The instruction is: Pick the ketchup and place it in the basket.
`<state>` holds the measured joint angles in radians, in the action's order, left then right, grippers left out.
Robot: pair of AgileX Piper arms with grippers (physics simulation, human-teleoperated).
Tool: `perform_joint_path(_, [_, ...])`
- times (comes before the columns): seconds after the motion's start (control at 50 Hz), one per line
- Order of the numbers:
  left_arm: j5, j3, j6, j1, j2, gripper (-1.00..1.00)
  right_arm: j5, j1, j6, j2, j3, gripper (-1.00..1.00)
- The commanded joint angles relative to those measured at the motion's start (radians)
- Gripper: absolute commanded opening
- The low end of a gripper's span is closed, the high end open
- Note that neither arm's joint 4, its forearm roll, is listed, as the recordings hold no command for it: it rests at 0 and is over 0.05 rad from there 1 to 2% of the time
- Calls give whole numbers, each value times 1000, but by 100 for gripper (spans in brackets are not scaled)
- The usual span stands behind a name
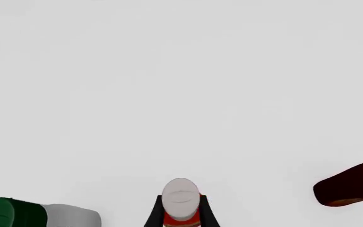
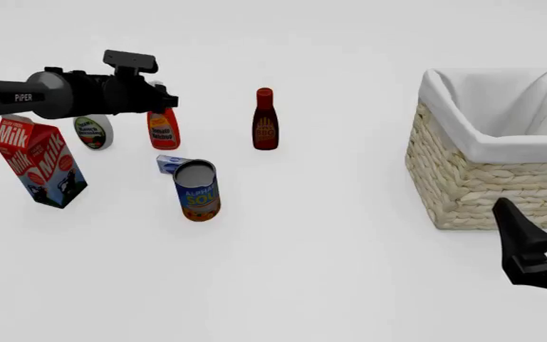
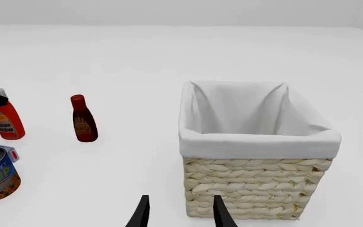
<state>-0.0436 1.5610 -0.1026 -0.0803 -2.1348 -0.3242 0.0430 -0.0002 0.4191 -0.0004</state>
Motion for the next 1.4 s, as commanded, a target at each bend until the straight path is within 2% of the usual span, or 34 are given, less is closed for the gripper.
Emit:
perform_joint_path(0.02, [2, -8, 2, 1, 1, -100, -19, 1, -4, 23, 0, 100])
perform_joint_path(0.34, [15, -75, -23, -3, 140, -100, 20, 1, -8, -27, 0, 100])
perform_joint_path(0.66, [-16, -121, -31, -6, 267, -100, 72, 0, -15, -95, 0, 100])
perform_joint_path(0.86, [-42, -159, -31, -11, 352, -100, 72, -1, -7, -97, -1, 100])
perform_joint_path(0.94, [-51, -178, -30, -12, 385, -100, 112, 7, -29, -152, 0, 100])
perform_joint_path(1.1, [-74, -231, -32, -12, 473, -100, 191, 91, -49, -210, -41, 100])
perform_joint_path(1.12, [-80, -252, -30, -16, 504, -100, 211, 124, -77, -219, -61, 100])
perform_joint_path(1.2, [-86, -291, -29, -21, 546, -100, 241, 155, -70, -215, -104, 100])
perform_joint_path(1.26, [-98, -319, -24, -19, 591, -100, 225, 198, -79, -141, -132, 100])
perform_joint_path(1.28, [-102, -326, -24, -22, 602, -100, 233, 220, -63, -153, -142, 100])
perform_joint_path(1.32, [-111, -343, -20, -24, 634, -100, 247, 245, -86, -138, -171, 100])
perform_joint_path(1.4, [-129, -366, -20, -29, 680, -100, 262, 298, -67, -113, -217, 100])
